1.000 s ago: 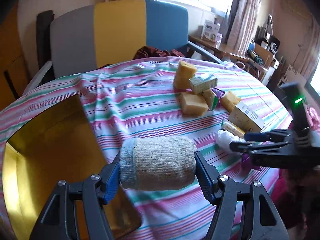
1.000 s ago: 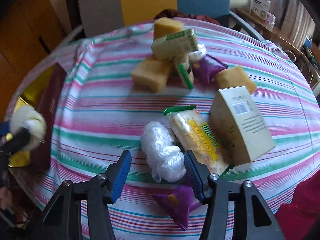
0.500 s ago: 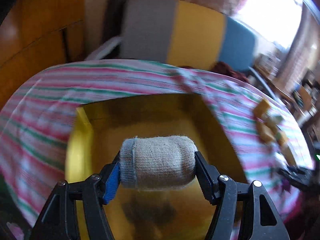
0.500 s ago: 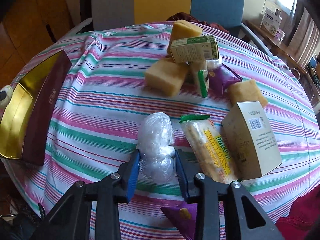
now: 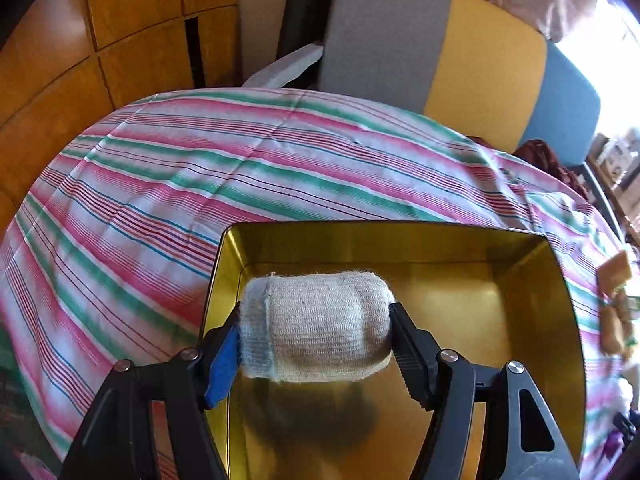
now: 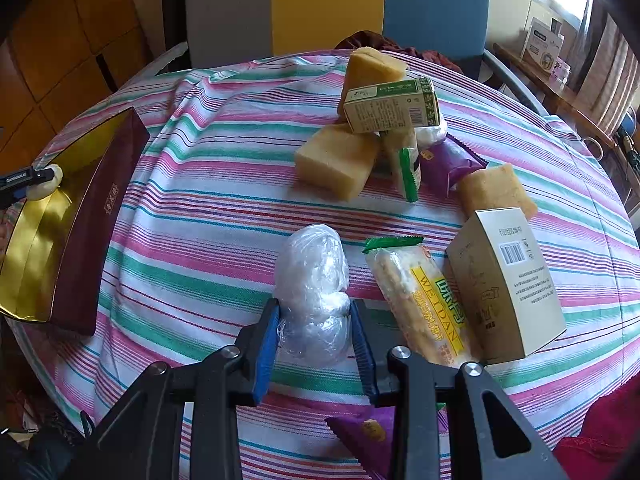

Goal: Organize objects
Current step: 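Lower the sock roll into the gold tray and open the left gripper, then carry the plastic-wrapped bundle into the tray beside the sock roll, release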

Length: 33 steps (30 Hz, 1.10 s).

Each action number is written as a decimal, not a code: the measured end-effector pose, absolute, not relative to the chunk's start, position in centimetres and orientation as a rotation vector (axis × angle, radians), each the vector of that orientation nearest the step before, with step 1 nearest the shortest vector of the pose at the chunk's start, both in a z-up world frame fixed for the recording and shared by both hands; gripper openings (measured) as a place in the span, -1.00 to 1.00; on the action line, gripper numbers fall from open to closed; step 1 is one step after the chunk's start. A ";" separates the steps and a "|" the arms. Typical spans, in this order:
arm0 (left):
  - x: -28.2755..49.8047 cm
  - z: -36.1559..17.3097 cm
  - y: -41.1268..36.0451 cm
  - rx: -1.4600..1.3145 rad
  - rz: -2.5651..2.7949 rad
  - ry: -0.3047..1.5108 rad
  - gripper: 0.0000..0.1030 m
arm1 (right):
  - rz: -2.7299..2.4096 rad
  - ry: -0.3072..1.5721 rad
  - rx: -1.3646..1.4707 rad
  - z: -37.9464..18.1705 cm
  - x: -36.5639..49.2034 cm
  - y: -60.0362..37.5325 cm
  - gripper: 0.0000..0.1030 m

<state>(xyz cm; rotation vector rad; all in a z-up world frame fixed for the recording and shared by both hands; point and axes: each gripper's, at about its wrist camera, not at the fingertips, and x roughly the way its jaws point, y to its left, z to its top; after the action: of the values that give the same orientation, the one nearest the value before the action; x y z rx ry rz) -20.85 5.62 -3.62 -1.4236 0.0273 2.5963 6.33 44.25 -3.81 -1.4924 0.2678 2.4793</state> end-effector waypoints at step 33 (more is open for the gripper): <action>-5.3 -0.5 -2.6 -1.232 2.767 0.001 0.55 | 2.843 0.294 -1.462 3.0 0.9 32.4 -0.33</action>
<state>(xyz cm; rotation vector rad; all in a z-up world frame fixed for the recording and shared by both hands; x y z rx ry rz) -5.28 -2.55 -0.55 -1.2320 0.0005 2.7667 0.89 32.37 3.04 -1.4618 0.2941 2.8428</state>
